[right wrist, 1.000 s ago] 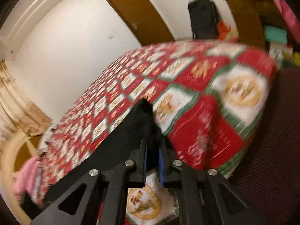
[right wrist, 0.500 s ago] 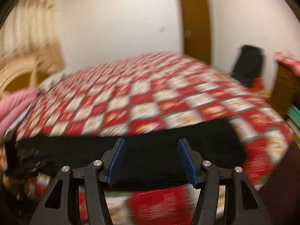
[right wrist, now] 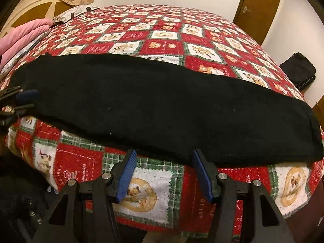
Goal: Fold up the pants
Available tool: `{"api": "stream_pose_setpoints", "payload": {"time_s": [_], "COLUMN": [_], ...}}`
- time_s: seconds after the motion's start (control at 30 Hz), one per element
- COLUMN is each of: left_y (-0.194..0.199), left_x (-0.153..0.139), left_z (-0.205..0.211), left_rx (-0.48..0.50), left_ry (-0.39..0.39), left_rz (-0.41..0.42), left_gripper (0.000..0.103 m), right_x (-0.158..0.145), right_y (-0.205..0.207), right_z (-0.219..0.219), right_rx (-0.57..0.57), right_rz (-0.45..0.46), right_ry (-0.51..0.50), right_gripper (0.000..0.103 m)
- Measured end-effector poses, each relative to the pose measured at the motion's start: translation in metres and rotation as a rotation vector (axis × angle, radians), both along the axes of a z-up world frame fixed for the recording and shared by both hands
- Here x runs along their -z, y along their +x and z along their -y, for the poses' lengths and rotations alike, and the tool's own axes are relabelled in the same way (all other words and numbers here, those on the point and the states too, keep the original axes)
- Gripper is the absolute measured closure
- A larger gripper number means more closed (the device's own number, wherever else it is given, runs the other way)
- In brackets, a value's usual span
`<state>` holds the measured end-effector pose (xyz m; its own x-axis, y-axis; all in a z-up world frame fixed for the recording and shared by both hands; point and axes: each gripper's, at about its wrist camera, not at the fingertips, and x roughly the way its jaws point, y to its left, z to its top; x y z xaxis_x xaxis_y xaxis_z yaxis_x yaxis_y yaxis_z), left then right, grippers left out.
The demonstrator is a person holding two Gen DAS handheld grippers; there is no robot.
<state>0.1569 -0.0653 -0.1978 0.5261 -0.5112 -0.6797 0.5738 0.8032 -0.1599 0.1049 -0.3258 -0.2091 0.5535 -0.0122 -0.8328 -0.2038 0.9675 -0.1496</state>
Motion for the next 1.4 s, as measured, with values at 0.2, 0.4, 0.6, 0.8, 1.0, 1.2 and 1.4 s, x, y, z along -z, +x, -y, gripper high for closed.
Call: {"api": "stream_pose_setpoints", "payload": {"time_s": [0.2, 0.4, 0.6, 0.8, 1.0, 1.2, 1.4], "left_y": [0.005, 0.010, 0.014, 0.011, 0.009, 0.009, 0.008], "left_x": [-0.018, -0.011, 0.007, 0.023, 0.023, 0.023, 0.021], "left_z": [-0.064, -0.108, -0.109, -0.109, -0.114, -0.114, -0.116], "left_rx": [-0.219, -0.366, -0.358, -0.315, -0.293, -0.288, -0.303], "left_ry": [0.007, 0.007, 0.014, 0.016, -0.014, -0.029, -0.047], "left_rz": [0.105, 0.117, 0.079, 0.035, 0.025, 0.031, 0.022], "left_gripper": [0.040, 0.034, 0.034, 0.033, 0.032, 0.029, 0.029], "right_x": [-0.047, -0.055, -0.021, 0.014, 0.041, 0.046, 0.014], "right_y": [0.033, 0.111, 0.179, 0.220, 0.241, 0.247, 0.235], "right_z": [-0.018, -0.098, -0.204, -0.258, -0.286, -0.294, -0.287], "right_rx": [-0.048, -0.167, -0.220, -0.201, -0.197, -0.218, -0.255], "right_rz": [0.034, -0.106, -0.297, -0.447, -0.589, -0.641, -0.471], "right_ry": [0.247, 0.566, 0.677, 0.730, 0.760, 0.786, 0.828], "right_gripper": [0.045, 0.052, 0.061, 0.061, 0.061, 0.095, 0.099]}}
